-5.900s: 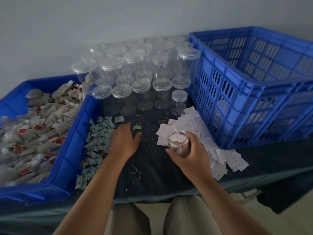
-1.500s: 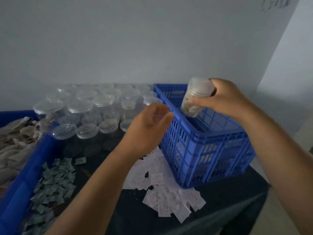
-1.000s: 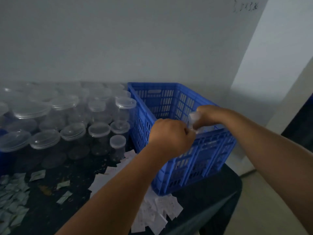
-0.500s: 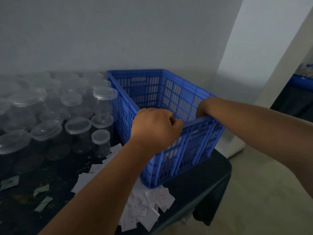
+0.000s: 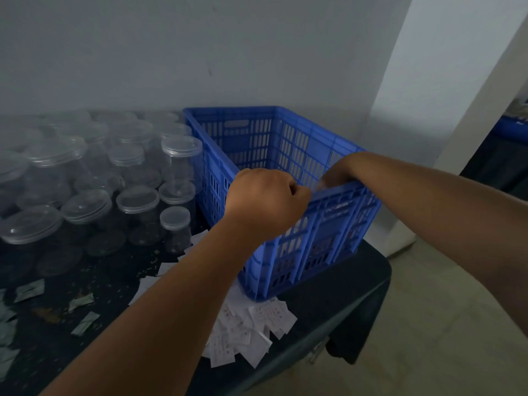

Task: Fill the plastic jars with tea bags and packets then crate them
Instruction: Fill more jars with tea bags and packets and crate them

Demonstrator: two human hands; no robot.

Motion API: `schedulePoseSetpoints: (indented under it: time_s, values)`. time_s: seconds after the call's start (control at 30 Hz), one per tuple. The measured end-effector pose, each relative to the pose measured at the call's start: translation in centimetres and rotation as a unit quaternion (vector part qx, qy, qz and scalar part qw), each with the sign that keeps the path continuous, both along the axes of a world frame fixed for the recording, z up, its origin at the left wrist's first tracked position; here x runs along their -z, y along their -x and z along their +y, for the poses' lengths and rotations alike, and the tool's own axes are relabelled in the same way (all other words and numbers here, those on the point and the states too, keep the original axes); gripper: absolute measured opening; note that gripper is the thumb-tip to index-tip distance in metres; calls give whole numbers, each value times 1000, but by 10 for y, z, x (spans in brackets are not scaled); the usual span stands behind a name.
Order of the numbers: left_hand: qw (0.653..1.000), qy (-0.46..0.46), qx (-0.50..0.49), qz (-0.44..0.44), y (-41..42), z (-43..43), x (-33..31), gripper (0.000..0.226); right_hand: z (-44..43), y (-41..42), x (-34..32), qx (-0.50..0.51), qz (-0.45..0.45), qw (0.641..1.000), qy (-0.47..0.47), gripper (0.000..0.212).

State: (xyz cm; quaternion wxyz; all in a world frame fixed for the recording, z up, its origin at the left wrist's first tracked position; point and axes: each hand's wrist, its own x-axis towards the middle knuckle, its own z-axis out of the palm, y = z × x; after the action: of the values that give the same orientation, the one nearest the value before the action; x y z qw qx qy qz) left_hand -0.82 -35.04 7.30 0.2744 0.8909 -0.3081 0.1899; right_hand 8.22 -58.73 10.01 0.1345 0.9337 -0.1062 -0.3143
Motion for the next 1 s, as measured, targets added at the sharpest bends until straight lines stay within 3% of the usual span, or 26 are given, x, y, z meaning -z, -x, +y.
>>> schedulePoseSetpoints:
  time_s: [0.1,0.23,0.33,0.43,0.53,0.63,0.7,0.8,0.87,0.93,1.0]
  values:
    - [1000,-9,-1,7,-1,0,-1,51,20,11,-22,-92,-164,979,-77,54]
    - [995,-13,15,100,-4,3,-10,42,68,41,-60,-176,-324,893,-259,35]
    - [968,82,102,213,-1,15,-29,26,121,72,-66,-204,-403,815,-363,24]
    - [959,201,122,157,12,40,-34,16,166,104,-59,-253,-489,739,-389,32]
    - [928,330,61,161,24,79,-14,20,193,133,-43,-307,-570,638,-417,35]
    - [930,324,-79,157,32,132,28,49,212,145,-10,-312,-617,573,-439,19]
    - [937,272,-160,149,39,172,62,59,223,140,15,-265,-595,594,-472,31]
    - [937,180,-249,168,49,229,124,63,239,110,53,-137,-439,721,-518,56]
    - [930,147,-285,179,54,262,165,62,251,86,81,-59,-323,784,-527,66]
    - [926,146,-295,185,56,287,196,58,266,64,112,-3,-283,809,-516,78]
    - [920,183,-291,189,56,300,214,54,283,47,142,52,-307,798,-516,88]
